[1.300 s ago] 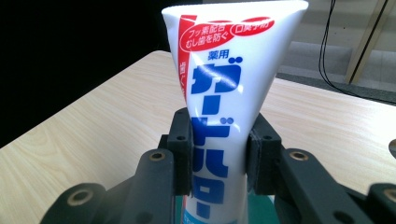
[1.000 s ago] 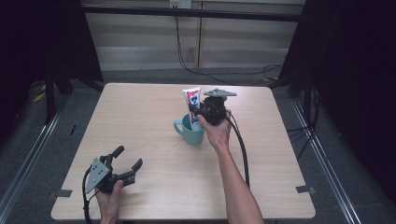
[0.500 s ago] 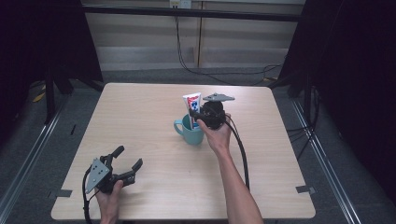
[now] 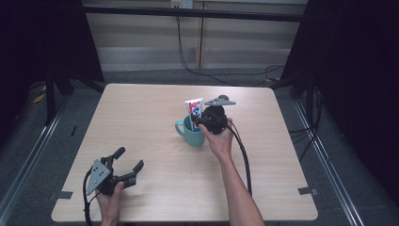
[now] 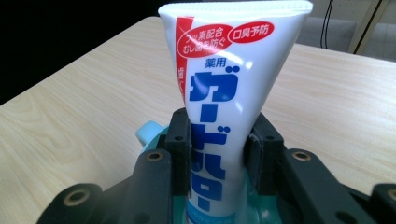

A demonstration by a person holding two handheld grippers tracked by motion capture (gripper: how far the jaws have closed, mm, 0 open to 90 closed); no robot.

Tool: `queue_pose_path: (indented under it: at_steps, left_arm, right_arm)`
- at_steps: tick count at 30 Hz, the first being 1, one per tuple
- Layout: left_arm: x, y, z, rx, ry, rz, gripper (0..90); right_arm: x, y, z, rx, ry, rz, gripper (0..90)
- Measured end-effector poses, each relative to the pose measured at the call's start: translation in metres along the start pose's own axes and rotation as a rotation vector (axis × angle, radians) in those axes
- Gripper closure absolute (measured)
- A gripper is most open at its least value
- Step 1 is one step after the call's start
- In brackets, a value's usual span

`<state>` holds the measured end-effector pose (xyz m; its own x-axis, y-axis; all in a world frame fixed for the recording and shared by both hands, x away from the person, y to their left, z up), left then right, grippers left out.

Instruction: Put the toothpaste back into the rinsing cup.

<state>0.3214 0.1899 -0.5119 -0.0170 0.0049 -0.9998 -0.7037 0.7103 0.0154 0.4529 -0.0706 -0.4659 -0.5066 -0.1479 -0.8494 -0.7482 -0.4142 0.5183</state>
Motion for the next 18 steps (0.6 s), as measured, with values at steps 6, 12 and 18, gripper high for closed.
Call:
queue_pose_path:
  at_steps: [6, 12, 18]
  left_arm:
    - [0.0001, 0.0000, 0.0000, 0.000, 0.000, 0.001, 16.3]
    - [0.0000, 0.0000, 0.0000, 0.000, 0.000, 0.001, 16.3]
    - [0.0000, 0.0000, 0.0000, 0.000, 0.000, 0.001, 16.3]
  right_arm:
    - [0.0026, 0.0010, -0.0003, 0.003, 0.005, 0.001, 65.8]
    - [0.0041, 0.0014, -0.0008, 0.009, 0.011, 0.015, 64.9]
    - [0.0096, 0.0002, -0.0030, 0.027, 0.018, 0.027, 64.8]
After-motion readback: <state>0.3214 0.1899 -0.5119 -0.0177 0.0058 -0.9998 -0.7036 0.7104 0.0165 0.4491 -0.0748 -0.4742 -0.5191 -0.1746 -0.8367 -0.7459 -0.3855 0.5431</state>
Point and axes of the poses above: each handheld gripper's, and its own axes: y roughly backward along the jaws, x roughly out of its underside, z roughly to its left, the point moved 8 cm from there along -y, roughly forward along the jaws, and after that the axes turned 7 degrees about x, right-handed, at the moved point
